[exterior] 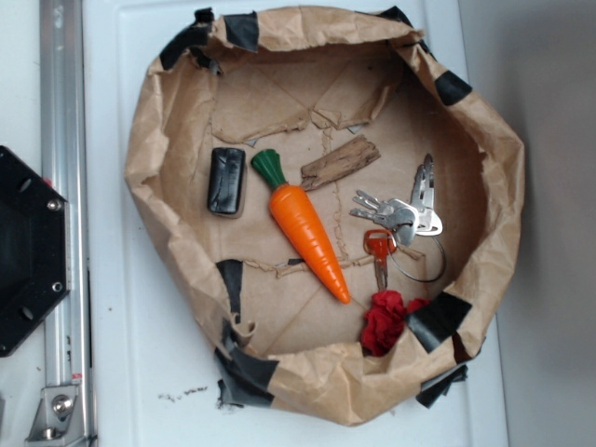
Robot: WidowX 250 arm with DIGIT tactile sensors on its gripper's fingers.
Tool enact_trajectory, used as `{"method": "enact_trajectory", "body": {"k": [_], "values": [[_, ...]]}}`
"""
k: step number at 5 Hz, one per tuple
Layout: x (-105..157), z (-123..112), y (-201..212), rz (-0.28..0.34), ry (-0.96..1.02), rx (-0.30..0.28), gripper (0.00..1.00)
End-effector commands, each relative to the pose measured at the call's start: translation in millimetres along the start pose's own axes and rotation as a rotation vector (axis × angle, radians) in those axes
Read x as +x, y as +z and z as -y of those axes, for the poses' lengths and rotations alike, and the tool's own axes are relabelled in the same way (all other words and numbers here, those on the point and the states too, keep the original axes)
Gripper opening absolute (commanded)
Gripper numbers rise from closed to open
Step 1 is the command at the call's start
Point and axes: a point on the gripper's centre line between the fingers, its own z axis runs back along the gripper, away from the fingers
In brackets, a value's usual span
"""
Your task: Grab the wood chip.
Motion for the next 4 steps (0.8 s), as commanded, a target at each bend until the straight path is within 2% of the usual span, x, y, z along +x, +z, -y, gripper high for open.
{"method": "enact_trajectory", "body": {"k": [1,2,3,4], "values": [[0,0,0,0.000,0.000,0.000,1.00],[37,-29,-35,-0.082,0.004,0.055,1.00],[70,-54,-78,-0.032,0.158,0.020,1.00],[89,-65,-106,-0.017,0.206,0.042,1.00]]}}
